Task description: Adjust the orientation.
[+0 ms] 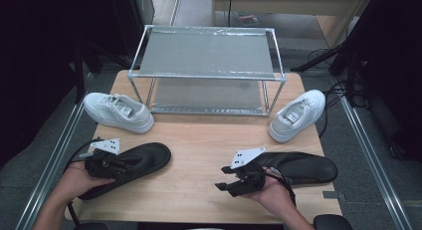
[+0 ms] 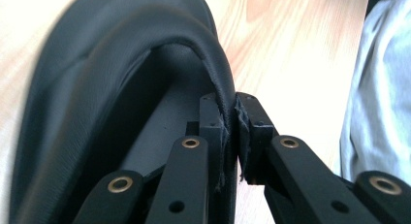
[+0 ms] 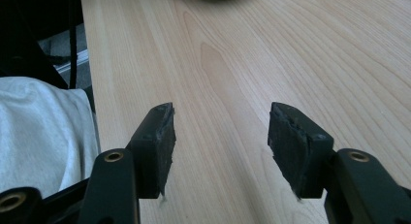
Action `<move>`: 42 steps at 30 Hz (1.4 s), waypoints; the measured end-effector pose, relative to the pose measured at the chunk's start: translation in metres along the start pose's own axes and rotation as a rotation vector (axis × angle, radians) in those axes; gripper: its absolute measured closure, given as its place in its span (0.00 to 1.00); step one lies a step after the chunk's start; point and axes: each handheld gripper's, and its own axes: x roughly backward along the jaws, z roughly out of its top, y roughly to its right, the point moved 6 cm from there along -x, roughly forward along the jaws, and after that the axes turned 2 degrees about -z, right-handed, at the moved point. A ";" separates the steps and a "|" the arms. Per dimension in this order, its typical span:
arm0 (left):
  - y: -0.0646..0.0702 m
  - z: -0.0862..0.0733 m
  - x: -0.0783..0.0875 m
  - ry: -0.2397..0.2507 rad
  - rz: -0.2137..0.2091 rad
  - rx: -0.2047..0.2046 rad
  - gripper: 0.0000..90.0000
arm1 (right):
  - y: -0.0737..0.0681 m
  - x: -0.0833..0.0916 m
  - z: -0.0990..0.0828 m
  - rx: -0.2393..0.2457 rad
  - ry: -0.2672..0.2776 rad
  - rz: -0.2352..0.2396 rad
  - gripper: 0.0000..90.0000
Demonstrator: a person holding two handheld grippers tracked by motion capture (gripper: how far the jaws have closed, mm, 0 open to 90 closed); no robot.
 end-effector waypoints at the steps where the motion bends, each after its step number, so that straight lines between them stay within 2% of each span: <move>1: 0.001 0.003 0.001 0.004 -0.003 0.001 0.92 | 0.000 0.000 0.000 -0.003 0.000 0.000 0.49; 5: 0.009 0.014 0.003 0.000 -0.011 -0.018 0.92 | 0.001 0.001 0.000 -0.006 0.003 -0.003 0.49; 6: 0.011 0.018 0.003 0.009 -0.002 -0.020 0.92 | 0.001 0.001 0.000 -0.007 0.003 -0.006 0.49; 9: 0.014 0.031 0.004 0.023 0.009 -0.006 0.92 | 0.002 0.002 0.000 -0.010 0.006 -0.007 0.49; 10: 0.016 0.036 0.005 0.028 -0.004 -0.005 0.92 | 0.002 0.002 0.000 -0.013 0.007 -0.011 0.49; 13: 0.020 0.050 0.004 0.031 -0.005 -0.023 0.92 | 0.004 0.003 0.001 -0.029 0.014 -0.017 0.47; 19: 0.022 0.076 -0.004 0.062 -0.034 -0.016 0.92 | 0.006 0.005 0.001 -0.039 0.032 -0.034 0.48; 23: 0.022 0.092 -0.015 0.073 -0.041 -0.012 0.92 | 0.008 0.005 -0.001 -0.034 0.026 -0.038 0.48; 29: 0.025 0.116 -0.035 0.047 -0.038 -0.001 0.92 | 0.009 0.010 -0.001 -0.044 0.043 -0.052 0.47; 35: 0.031 0.140 -0.058 0.044 -0.045 -0.007 0.92 | 0.011 0.012 -0.003 -0.056 0.052 -0.058 0.47; 39: 0.036 0.157 -0.074 0.044 -0.033 0.010 0.91 | 0.013 0.014 -0.004 -0.063 0.059 -0.064 0.47; 42: 0.040 0.166 -0.087 0.034 -0.024 0.007 0.91 | 0.013 0.016 -0.005 -0.068 0.063 -0.070 0.47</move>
